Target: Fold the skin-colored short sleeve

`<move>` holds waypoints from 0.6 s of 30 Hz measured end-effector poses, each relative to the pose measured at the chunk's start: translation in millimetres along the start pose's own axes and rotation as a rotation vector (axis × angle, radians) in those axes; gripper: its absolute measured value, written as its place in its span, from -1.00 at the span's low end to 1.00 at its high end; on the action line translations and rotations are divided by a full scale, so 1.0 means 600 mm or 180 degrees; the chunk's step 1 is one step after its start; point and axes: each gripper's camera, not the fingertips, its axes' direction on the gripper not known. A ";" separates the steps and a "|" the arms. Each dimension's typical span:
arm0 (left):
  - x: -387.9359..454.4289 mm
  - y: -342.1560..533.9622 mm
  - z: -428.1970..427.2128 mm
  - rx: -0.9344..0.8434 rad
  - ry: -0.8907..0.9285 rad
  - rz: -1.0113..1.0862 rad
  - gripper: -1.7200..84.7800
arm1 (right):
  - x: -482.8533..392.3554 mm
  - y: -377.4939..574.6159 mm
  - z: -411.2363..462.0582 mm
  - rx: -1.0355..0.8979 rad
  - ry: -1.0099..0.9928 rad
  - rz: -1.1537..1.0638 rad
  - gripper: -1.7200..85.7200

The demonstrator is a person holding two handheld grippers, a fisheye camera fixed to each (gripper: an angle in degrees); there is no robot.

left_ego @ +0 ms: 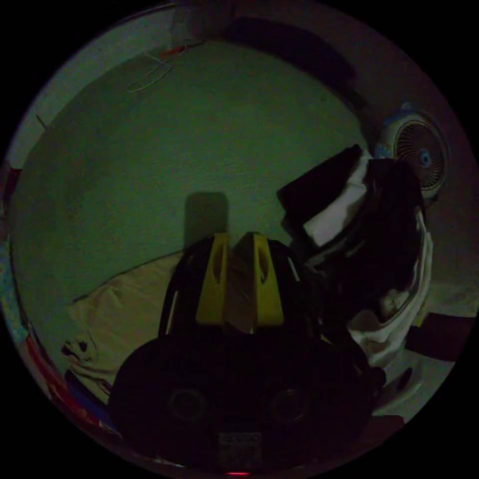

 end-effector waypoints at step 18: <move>-0.056 -0.296 0.057 -0.0156 0.0169 -0.0125 -0.79 | 0.112 0.021 -0.050 0.0337 -0.0147 -0.0241 -0.89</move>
